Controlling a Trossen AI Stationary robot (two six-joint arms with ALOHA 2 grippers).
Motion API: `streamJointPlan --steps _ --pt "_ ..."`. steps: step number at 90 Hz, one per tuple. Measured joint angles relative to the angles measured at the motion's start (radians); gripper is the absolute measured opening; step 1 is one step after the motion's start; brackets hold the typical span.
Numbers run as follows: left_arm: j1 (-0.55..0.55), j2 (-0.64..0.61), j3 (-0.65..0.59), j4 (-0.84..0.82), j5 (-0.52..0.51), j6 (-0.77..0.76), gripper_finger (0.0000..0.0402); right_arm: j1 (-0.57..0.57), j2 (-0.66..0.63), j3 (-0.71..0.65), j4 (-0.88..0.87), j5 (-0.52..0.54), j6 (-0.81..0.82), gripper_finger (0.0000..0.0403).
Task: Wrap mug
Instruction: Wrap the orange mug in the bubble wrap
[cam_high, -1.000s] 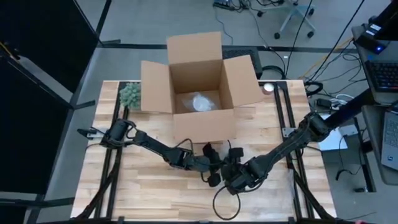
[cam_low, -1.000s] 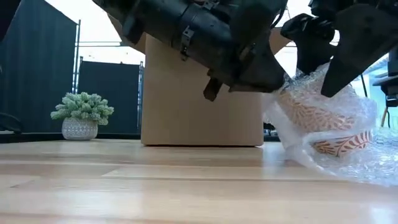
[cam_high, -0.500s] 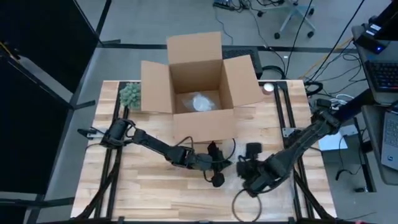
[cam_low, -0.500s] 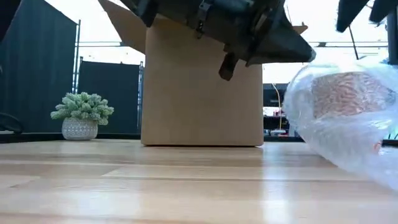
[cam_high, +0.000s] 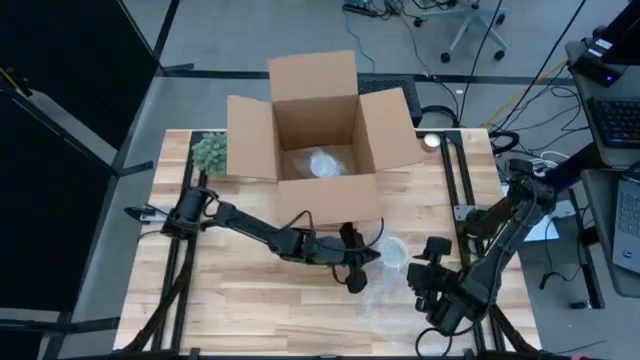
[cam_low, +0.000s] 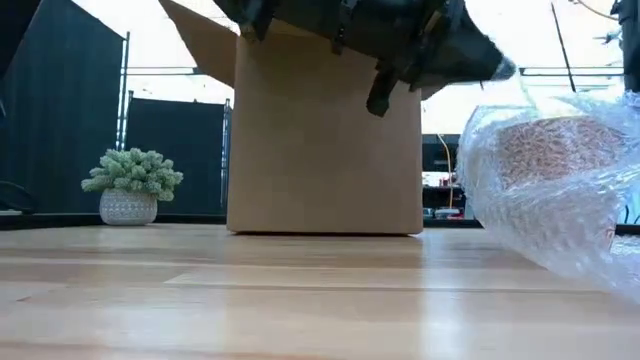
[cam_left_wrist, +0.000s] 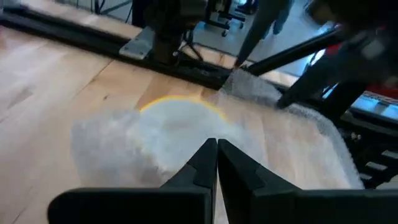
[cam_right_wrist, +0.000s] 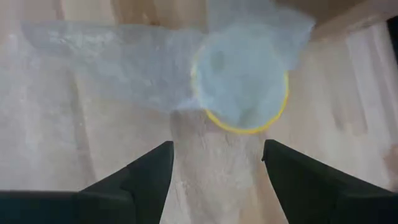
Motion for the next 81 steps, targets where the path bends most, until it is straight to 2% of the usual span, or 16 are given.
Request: streamJointPlan --steps 18,28,52,67,81 --pt "0.019 0.017 0.010 0.011 0.003 0.028 0.0000 0.014 0.000 -0.166 0.170 -0.027 0.080 0.0235" --pt "0.036 0.057 0.014 0.032 0.053 0.003 0.0000 0.014 0.000 -0.237 0.274 -0.024 0.085 0.0235" --pt "0.041 0.143 0.082 0.030 0.109 -0.001 0.0000 0.003 0.000 -0.346 0.502 -0.003 0.077 0.0235" --pt "0.046 0.153 0.084 0.028 0.130 -0.001 0.0000 -0.016 0.000 -0.413 0.708 0.001 0.025 0.0235" --pt "0.047 0.153 0.086 0.014 0.175 -0.001 0.0000 -0.053 0.000 -0.461 0.914 -0.004 -0.092 0.0235"
